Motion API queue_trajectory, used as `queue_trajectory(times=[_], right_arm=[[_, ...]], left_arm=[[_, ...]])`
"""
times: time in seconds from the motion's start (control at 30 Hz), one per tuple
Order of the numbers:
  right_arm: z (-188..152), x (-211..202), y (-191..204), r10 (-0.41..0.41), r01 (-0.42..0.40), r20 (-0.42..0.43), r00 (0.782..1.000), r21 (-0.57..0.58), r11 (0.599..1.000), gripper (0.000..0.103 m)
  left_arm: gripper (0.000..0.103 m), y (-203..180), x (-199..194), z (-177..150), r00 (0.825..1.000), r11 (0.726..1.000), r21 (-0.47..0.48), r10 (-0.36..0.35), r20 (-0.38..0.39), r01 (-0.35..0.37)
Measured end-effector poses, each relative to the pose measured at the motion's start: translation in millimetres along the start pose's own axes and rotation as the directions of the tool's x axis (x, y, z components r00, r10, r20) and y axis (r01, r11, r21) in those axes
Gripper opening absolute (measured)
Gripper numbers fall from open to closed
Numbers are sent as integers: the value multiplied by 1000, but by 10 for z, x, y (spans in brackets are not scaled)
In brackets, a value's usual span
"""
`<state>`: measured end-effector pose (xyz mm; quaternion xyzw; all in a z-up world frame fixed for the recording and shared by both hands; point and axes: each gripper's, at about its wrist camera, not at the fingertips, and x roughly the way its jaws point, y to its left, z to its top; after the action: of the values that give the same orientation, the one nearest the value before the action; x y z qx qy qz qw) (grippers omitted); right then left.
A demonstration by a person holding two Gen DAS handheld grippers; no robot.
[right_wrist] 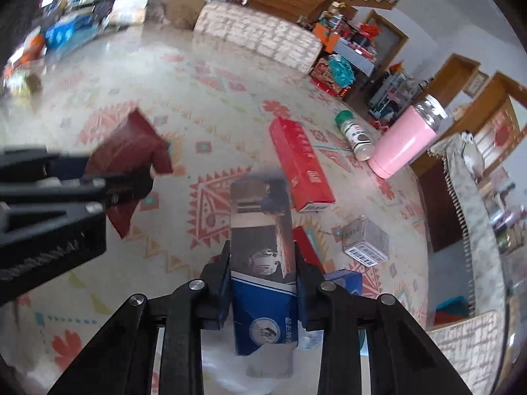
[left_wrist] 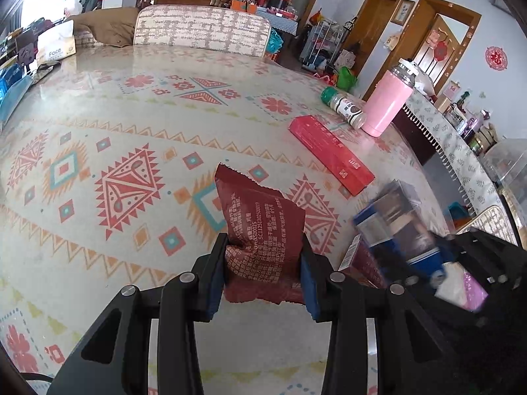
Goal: Collect trash
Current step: 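Grasp the dark red snack bag with the left tool while the right grasps the milk carton, then carry the snack bag and milk carton to the pink wastebasket and open both tools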
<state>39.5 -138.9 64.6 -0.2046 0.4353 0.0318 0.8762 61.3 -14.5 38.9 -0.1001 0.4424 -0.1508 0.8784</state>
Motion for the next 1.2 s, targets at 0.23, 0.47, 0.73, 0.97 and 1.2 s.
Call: queue_trajectory(times=[0.23, 0.47, 0.73, 0.97, 1.2], right_arm=[[-37, -531, -325, -16, 3, 110, 994, 117, 993, 33], [-397, -1038, -697, -20, -21, 155, 988, 256, 966, 33], [-1265, -1423, -1193, -50, -2, 115, 992, 412, 911, 33], [-2298, -1682, -1653, -111, 43, 80, 991, 588, 807, 33], [-2974, -1873, -2077, -122, 10, 109, 986, 702, 712, 33]], left_arm=[[38, -1, -24, -17, 1000, 1000, 5, -5, 13, 5], [38, -14, -45, -24, 1000, 1000, 5, -10, 24, 10], [38, -65, -122, -39, 998, 1000, 16, -18, 52, 18], [38, -403, -345, -151, 993, 993, 119, 9, 115, -22], [38, -1130, -681, -529, 993, 956, 292, -65, 97, 34]])
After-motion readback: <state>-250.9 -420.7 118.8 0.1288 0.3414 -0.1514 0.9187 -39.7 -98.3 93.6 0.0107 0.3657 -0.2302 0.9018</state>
